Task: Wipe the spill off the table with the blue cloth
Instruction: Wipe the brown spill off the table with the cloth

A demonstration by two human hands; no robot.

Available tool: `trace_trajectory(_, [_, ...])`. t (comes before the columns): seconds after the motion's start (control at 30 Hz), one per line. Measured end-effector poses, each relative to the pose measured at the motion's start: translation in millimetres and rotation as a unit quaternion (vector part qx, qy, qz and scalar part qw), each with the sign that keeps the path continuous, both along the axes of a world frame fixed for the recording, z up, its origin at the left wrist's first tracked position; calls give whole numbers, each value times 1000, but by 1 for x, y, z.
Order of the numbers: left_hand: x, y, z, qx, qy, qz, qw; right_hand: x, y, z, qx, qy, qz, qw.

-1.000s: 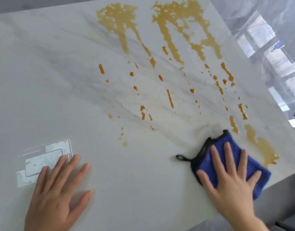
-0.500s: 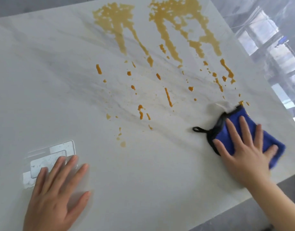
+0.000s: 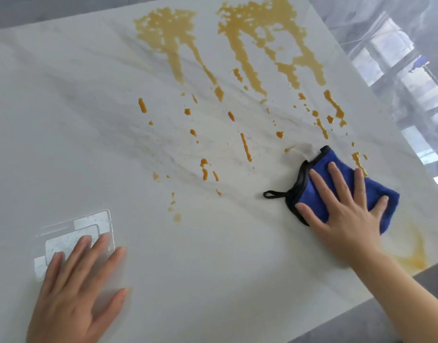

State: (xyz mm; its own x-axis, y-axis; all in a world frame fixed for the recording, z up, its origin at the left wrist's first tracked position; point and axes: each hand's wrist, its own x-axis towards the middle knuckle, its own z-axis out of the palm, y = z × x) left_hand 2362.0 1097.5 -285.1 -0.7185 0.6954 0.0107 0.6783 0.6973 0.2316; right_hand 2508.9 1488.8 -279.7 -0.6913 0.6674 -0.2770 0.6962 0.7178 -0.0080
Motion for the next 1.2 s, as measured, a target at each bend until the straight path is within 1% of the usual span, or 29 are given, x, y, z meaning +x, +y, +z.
trace_trajectory(0.1, [0,3,5,4,-7,0,1000,15,6,3,-11,-5,-68,998])
trace_trajectory(0.2, [0,3,9,4,-23,5,1000,34,-7,7,-31,-18,-115,993])
trace_trajectory(0.27, [0,3,10,4,-31,6,999,44,-20,7,-40,-32,-103,993])
trace_trajectory(0.33, [-1,2,10,4,-38,2,999,49,-24,6,-36,-44,-70,996])
trace_trajectory(0.43, [-2,2,9,-2,-37,-4,999,39,-1,4,-28,-27,-36,999])
trace_trajectory(0.5, [-2,3,9,1,-39,-3,999,29,21,3,-23,-13,-41,999])
trace_trajectory(0.63, [-1,4,10,3,-38,-2,999,36,46,4,-18,-5,-103,995])
trace_trajectory(0.7, [0,4,8,1,-29,-2,1000,52,41,8,-23,2,-153,988])
trace_trajectory(0.77, [0,3,5,-2,-20,-3,1000,62,26,12,-35,0,-179,983])
trace_trajectory(0.83, [-1,0,1,-7,-13,-4,1000,65,7,12,-45,-15,-165,985])
trace_trajectory(0.9, [0,-1,-1,-9,-11,1,1000,63,-4,9,-42,-25,-121,992])
trace_trajectory(1.0, [-2,-1,-1,-11,-4,-5,1000,48,8,6,-31,-10,-70,997])
trace_trajectory(1.07, [-3,0,1,-19,-3,-15,1000,35,27,5,-26,1,-58,998])
trace_trajectory(1.2, [-2,1,3,-17,-17,-15,1000,21,57,4,-19,14,-71,997])
